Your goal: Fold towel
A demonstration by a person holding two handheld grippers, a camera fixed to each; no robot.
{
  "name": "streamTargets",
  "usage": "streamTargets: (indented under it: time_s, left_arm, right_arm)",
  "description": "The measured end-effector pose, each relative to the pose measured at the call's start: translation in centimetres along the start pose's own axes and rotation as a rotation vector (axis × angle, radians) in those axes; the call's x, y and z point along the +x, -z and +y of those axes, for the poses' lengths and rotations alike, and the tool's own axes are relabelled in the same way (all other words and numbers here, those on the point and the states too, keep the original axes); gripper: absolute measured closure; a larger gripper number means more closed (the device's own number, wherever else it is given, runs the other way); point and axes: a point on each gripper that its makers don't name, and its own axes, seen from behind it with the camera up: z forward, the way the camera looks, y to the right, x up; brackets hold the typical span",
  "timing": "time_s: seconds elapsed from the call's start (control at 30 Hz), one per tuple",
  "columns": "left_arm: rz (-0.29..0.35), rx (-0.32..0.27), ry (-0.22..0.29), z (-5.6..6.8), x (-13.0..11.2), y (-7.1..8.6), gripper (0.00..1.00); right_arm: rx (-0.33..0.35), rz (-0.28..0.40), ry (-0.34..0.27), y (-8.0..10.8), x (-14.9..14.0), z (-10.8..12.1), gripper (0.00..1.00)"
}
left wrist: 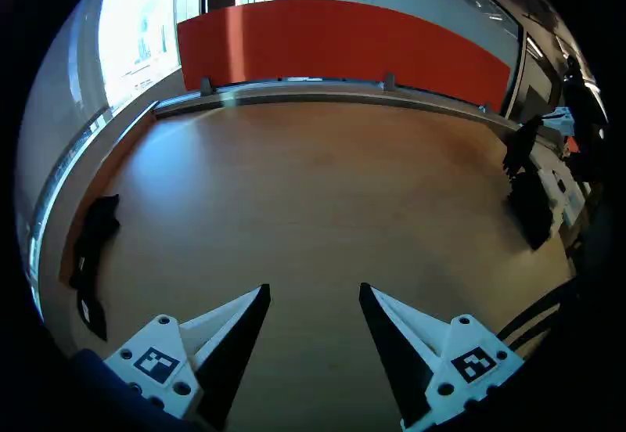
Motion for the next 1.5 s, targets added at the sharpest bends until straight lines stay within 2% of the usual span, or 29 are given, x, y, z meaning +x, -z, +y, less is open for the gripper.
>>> streamTargets:
  time_s: [0.4, 0.8, 1.1, 1.5]
  left_arm:
    - [-0.001, -0.011, -0.010, 0.3, 0.3, -0.2, 0.16]
    - [0.010, -0.032, -0.016, 0.6, 0.4, 0.1, 0.16]
    - [0.009, -0.038, -0.020, 0.5, -0.3, 0.4, 0.16]
    - [0.004, -0.039, -0.033, 0.4, -0.7, 0.8, 0.16]
  right_arm:
    - [-0.006, -0.026, -0.001, 1.4, -1.5, -0.7, 0.97]
    - [-0.016, -0.067, -0.001, 3.9, -4.2, -2.4, 0.97]
    - [-0.041, -0.114, -0.012, 5.4, -7.6, -3.0, 0.97]
    - [-0.090, -0.180, -0.087, 6.7, -13.2, -2.7, 0.97]
